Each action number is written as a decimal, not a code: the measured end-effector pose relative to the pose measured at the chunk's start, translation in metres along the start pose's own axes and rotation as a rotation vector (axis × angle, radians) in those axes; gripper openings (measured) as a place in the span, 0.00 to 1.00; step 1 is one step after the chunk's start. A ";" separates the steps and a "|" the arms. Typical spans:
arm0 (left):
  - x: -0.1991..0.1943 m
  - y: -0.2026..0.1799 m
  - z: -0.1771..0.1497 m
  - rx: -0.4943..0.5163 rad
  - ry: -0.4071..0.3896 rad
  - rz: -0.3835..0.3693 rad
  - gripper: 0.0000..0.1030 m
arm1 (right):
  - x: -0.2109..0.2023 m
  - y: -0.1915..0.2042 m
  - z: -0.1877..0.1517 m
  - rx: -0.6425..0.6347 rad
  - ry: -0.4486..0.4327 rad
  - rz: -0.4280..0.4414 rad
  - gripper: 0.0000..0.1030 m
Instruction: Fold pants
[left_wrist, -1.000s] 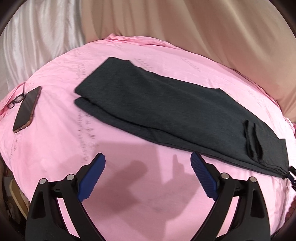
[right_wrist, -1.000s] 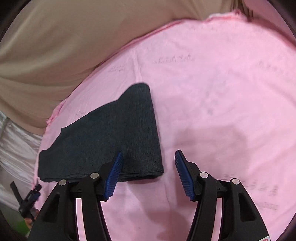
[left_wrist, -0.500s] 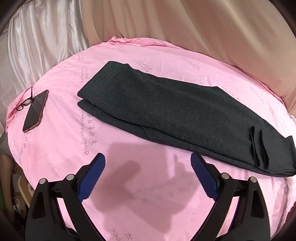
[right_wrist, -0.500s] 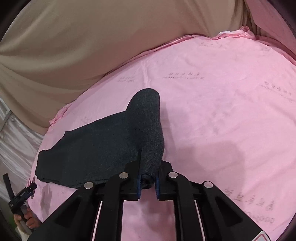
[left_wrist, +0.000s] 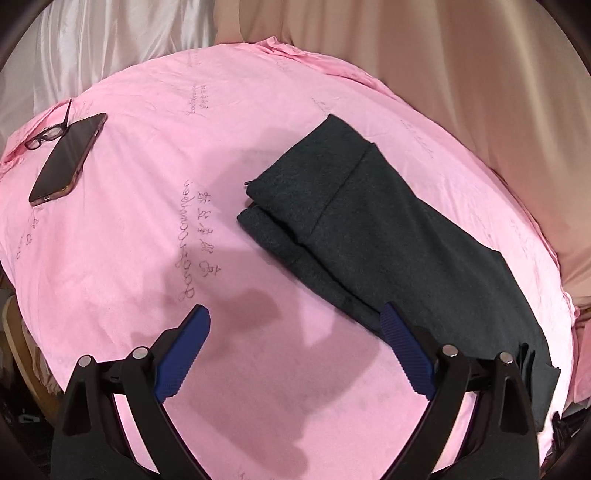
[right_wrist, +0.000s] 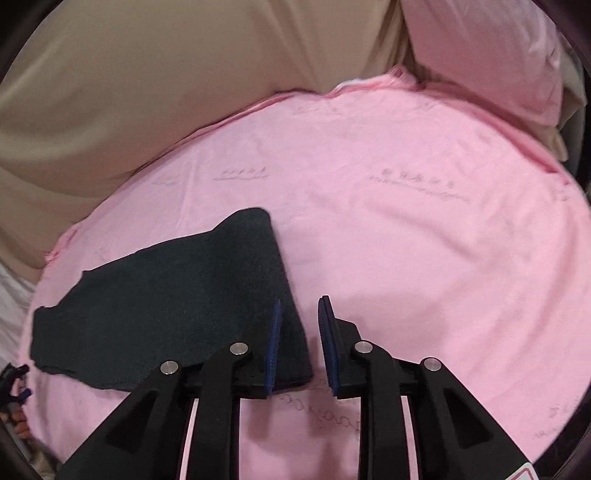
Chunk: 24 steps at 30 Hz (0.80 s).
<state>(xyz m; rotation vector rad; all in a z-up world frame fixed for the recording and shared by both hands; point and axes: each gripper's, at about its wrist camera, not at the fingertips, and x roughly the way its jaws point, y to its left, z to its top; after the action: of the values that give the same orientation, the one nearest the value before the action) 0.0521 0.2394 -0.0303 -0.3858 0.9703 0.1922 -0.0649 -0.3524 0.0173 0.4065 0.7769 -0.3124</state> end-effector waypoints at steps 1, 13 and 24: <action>0.002 -0.003 0.000 0.005 -0.001 0.003 0.89 | -0.010 0.013 0.000 -0.031 -0.031 0.033 0.38; 0.011 -0.015 -0.002 0.039 0.034 -0.055 0.89 | 0.075 0.215 -0.038 -0.365 0.223 0.255 0.52; 0.018 -0.005 -0.003 0.055 0.035 -0.077 0.91 | 0.053 0.219 -0.029 -0.295 0.204 0.400 0.04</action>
<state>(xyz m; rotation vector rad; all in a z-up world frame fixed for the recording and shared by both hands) 0.0619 0.2330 -0.0459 -0.3764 0.9913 0.0886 0.0441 -0.1536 0.0121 0.3085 0.9049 0.2203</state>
